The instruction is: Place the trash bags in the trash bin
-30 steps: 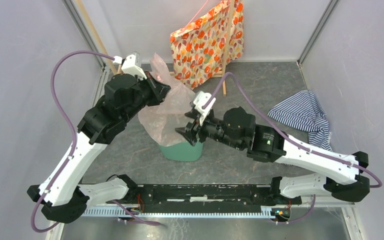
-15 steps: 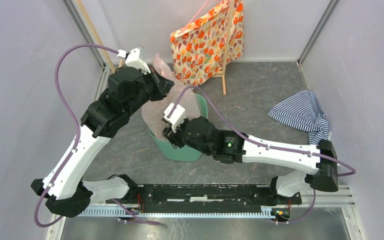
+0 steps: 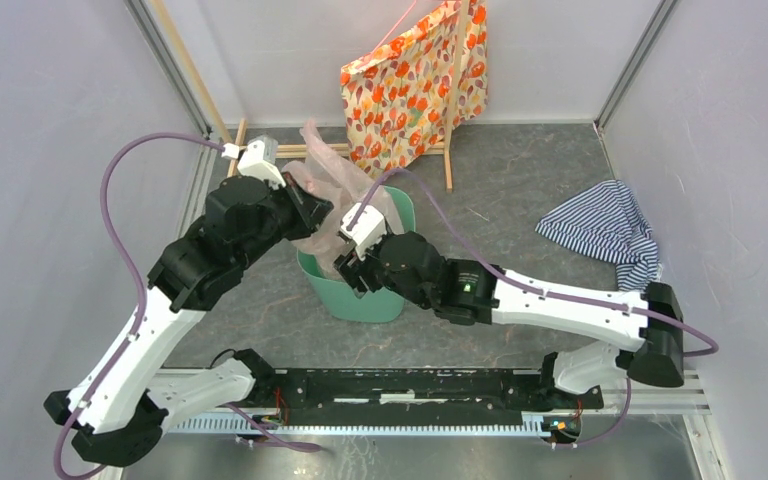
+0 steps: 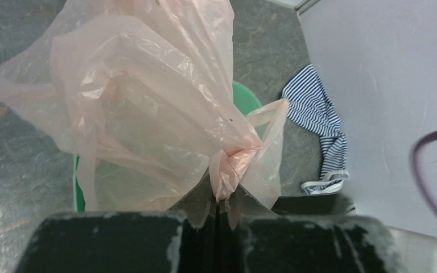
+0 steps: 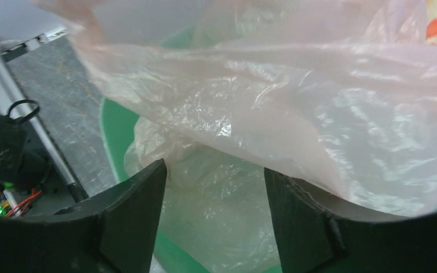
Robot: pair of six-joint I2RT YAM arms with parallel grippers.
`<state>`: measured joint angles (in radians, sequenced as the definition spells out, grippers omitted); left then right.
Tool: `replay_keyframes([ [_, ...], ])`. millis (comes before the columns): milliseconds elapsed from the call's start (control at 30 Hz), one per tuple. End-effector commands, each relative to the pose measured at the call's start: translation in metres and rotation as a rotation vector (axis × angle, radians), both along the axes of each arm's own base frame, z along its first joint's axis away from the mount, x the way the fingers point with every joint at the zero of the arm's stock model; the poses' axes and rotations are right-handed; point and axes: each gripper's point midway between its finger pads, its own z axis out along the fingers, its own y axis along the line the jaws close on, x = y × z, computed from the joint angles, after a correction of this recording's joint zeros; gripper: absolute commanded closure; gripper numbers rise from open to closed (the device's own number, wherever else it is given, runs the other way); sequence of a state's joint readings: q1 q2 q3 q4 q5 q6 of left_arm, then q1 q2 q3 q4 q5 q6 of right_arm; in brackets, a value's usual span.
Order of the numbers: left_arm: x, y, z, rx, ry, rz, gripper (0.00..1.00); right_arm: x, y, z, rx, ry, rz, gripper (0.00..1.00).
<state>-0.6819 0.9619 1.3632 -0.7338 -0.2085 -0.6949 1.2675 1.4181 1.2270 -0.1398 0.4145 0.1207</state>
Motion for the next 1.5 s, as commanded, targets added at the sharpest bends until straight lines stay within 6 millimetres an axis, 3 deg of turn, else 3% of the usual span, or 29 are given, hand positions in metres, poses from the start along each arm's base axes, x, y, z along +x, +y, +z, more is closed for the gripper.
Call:
replay_keyframes([
  [0, -0.010, 0.011, -0.011, -0.025, 0.036, 0.033, 0.98, -0.024, -0.008, 0.050, 0.075, -0.045, 0.142, 0.27],
  [133, -0.019, 0.019, -0.026, -0.009, 0.058, 0.043, 0.98, -0.042, -0.013, 0.083, 0.102, -0.062, 0.248, 0.19],
  [200, -0.023, 0.021, -0.030, -0.011, 0.060, 0.036, 0.98, -0.036, -0.017, 0.104, 0.114, -0.069, 0.214, 0.18],
  [367, -0.030, 0.025, -0.037, -0.013, 0.068, 0.034, 0.98, 0.012, -0.020, 0.148, 0.148, -0.072, 0.050, 0.16],
  [500, -0.034, 0.027, -0.042, -0.014, 0.074, 0.031, 0.98, 0.058, -0.008, 0.175, 0.189, -0.082, -0.004, 0.11],
  [667, -0.036, 0.028, -0.044, -0.013, 0.078, 0.029, 0.98, 0.110, 0.014, 0.177, 0.171, -0.093, -0.035, 0.05],
  [833, -0.036, 0.027, -0.045, -0.009, 0.082, 0.022, 0.98, 0.130, 0.027, 0.161, 0.158, -0.103, -0.044, 0.04],
  [933, -0.037, 0.024, -0.048, -0.005, 0.093, 0.010, 0.98, 0.134, 0.033, 0.162, 0.182, -0.111, -0.039, 0.06],
  [1000, -0.037, 0.023, -0.049, -0.002, 0.098, 0.002, 0.98, 0.136, 0.034, 0.165, 0.201, -0.116, -0.047, 0.10],
  [1067, -0.039, 0.023, -0.047, -0.003, 0.099, -0.004, 0.98, 0.139, 0.032, 0.168, 0.214, -0.118, -0.073, 0.20],
  [1200, -0.041, 0.026, -0.040, -0.002, 0.097, 0.001, 0.98, 0.145, 0.017, 0.163, 0.181, -0.115, -0.139, 0.62],
  [1300, -0.045, 0.031, -0.034, -0.008, 0.098, 0.011, 0.98, 0.147, -0.003, 0.161, 0.153, -0.114, -0.191, 0.86],
  [1367, -0.047, 0.035, -0.029, -0.016, 0.097, 0.028, 0.98, 0.147, -0.022, 0.160, 0.128, -0.118, -0.246, 0.96],
  [1467, -0.052, 0.043, -0.027, -0.020, 0.108, 0.057, 0.98, 0.141, -0.055, 0.166, 0.116, -0.129, -0.320, 1.00],
])
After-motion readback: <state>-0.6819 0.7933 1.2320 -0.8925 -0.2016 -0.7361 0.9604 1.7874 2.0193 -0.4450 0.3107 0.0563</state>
